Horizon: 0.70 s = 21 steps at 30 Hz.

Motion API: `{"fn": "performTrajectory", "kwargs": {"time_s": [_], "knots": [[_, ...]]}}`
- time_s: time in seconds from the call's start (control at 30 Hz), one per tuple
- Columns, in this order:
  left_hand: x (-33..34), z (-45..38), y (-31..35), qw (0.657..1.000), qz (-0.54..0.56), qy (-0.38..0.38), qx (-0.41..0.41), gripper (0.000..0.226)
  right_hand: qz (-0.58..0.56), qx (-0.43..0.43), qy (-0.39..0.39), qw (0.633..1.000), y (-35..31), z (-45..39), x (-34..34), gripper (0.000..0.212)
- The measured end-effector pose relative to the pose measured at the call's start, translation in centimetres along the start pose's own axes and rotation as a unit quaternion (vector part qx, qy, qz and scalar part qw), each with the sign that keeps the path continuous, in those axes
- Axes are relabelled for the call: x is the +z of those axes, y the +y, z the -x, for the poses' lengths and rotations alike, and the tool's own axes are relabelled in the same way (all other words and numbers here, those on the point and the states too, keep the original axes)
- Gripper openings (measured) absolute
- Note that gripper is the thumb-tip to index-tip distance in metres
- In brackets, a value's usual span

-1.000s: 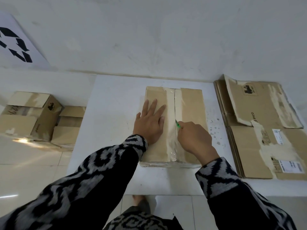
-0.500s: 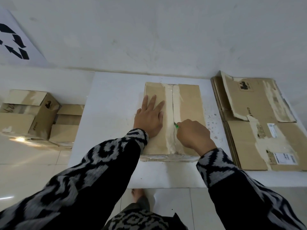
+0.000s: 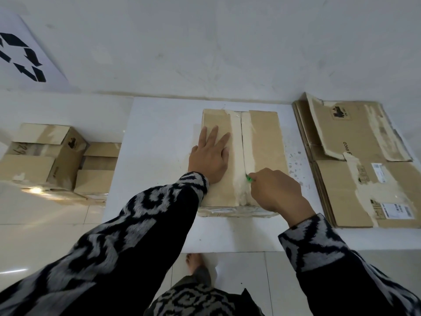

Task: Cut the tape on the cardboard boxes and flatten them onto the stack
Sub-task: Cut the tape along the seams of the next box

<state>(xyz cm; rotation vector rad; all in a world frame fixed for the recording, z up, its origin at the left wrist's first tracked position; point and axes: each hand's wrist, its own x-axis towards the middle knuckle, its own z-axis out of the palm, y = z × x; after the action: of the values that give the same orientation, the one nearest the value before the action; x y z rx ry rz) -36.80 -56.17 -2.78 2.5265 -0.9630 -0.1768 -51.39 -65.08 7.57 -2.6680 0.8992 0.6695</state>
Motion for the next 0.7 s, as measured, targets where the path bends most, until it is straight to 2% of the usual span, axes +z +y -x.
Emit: {"fn": "performTrajectory", "kwargs": {"time_s": [0.23, 0.4, 0.53, 0.7], "knots": [[-1.1, 1.2, 0.9, 0.998, -0.036, -0.056, -0.005, 0.051, -0.028, 0.012, -0.012, 0.999, 0.1, 0.4, 0.0, 0.043], [-0.2, 8.1, 1.4, 0.998, -0.043, -0.049, 0.015, 0.054, -0.040, 0.010, -0.012, 0.999, -0.1, 0.7, 0.1, 0.043], [0.0, 8.2, 1.7, 0.999, -0.010, -0.035, 0.007, 0.052, 0.002, 0.011, 0.028, 1.000, 0.0, 1.8, 0.7, 0.037], [0.4, 8.2, 1.7, 0.999, -0.013, -0.039, 0.008, 0.054, 0.012, 0.022, 0.033, 0.999, -0.1, 2.7, 1.6, 0.044]]}}
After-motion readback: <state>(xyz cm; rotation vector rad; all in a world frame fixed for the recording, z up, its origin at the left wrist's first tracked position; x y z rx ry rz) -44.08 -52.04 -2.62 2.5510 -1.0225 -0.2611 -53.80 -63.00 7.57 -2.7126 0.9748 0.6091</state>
